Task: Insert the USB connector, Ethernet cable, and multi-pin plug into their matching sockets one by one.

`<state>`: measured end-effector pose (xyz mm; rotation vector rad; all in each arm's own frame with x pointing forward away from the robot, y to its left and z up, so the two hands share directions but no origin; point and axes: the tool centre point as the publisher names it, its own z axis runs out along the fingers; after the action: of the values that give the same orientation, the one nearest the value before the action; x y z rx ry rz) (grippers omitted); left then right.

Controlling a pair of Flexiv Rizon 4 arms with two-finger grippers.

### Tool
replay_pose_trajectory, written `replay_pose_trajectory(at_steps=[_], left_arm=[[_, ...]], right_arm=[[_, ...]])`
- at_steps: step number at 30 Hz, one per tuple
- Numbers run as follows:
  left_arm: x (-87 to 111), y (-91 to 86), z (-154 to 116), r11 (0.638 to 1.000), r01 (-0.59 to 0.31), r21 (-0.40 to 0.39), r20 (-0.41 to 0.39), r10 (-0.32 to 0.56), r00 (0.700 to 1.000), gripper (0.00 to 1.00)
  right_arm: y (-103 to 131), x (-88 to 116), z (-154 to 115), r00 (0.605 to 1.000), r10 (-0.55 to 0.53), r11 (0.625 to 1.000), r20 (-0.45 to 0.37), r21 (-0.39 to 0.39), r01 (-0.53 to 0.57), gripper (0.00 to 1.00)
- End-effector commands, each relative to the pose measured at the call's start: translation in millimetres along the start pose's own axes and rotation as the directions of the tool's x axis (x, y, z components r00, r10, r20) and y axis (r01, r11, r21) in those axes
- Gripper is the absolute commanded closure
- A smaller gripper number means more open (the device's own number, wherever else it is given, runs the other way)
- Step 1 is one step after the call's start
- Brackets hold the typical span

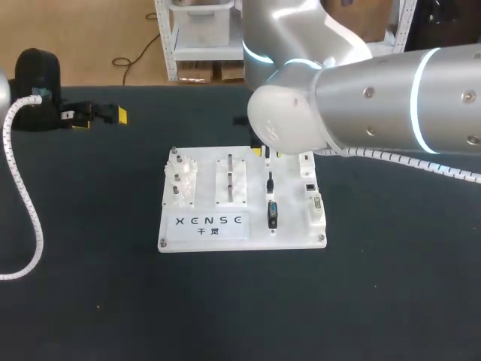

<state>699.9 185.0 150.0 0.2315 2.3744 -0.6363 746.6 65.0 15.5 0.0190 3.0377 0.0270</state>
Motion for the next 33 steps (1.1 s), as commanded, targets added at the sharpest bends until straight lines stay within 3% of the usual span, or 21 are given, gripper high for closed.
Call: replay_pose_trajectory(at_steps=[1, 12, 26, 33], left_arm=[[0.0, 0.0, 0.0, 1.000, 0.000, 0.000, 0.000, 0.000, 1.000, 0.00], [0.0, 0.0, 0.0, 1.000, 0.000, 0.000, 0.000, 0.000, 1.000, 0.00], [0.0, 0.0, 0.0, 1.000, 0.000, 0.000, 0.000, 0.000, 1.000, 0.00], [0.0, 0.0, 0.0, 1.000, 0.000, 0.000, 0.000, 0.000, 1.000, 0.00]], right_arm=[[-4.5, 1.9, 0.6, 1.000, 0.006, 1.000, 0.005, -0.015, -0.006, 0.66], [-4.3, -0.1, -0.6, 1.000, 0.009, 1.000, 0.014, -0.029, -0.009, 0.78], [-1.6, 4.9, 0.1, 1.000, -0.017, 1.000, 0.017, -0.023, 0.017, 1.00], [-1.8, 3.9, -2.8, 0.999, -0.021, 1.000, 0.028, -0.021, 0.021, 1.00]])
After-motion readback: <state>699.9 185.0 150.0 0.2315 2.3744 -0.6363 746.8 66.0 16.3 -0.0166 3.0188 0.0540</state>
